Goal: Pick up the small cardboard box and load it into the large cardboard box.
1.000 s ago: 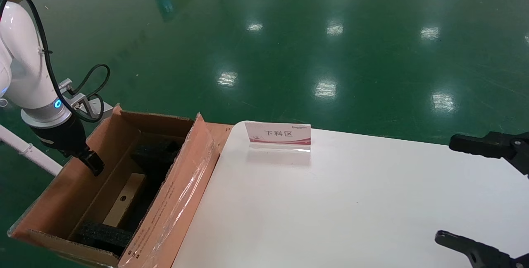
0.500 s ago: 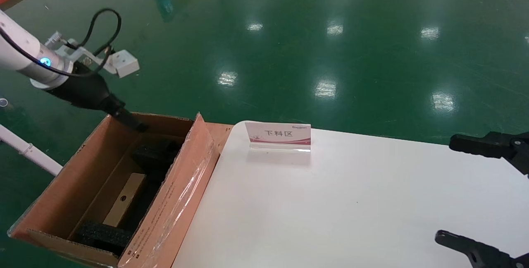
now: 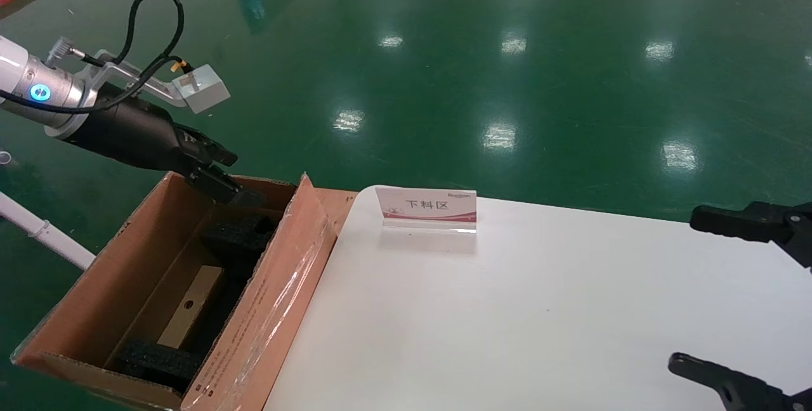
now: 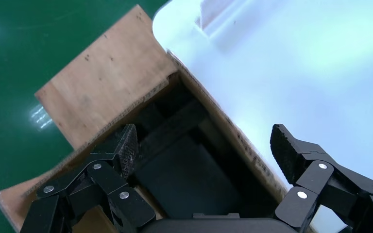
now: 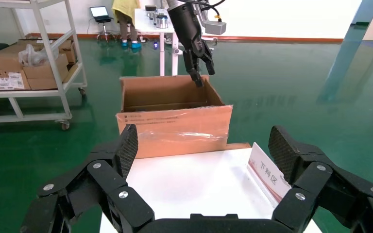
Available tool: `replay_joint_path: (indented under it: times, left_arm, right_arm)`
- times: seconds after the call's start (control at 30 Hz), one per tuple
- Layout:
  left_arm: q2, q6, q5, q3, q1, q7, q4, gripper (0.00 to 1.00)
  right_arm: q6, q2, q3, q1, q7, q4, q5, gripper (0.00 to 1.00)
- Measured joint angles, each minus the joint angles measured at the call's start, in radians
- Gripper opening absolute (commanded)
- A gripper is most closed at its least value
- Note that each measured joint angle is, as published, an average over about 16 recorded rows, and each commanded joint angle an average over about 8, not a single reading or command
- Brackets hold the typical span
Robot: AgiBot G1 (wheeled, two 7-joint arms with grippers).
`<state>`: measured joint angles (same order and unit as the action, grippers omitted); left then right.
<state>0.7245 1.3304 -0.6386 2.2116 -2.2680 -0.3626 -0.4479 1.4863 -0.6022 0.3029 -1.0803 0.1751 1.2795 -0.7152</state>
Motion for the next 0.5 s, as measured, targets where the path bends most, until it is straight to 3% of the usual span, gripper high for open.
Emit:
replay_joint_path:
  times: [0.2, 0.5]
  left_arm:
    - [-0.012, 0.016, -0.007, -0.145, 0.085, 0.014, -0.078, 1.0]
    - [-0.029, 0.041, -0.021, -0.443, 0.269, 0.041, -0.204, 1.0]
  right_arm:
    - [0.0, 0.0, 0.0, 0.0, 0.0, 0.0, 0.0, 1.0]
    - [0.0, 0.0, 0.001, 0.0, 0.0, -0.001, 0.0, 1.0]
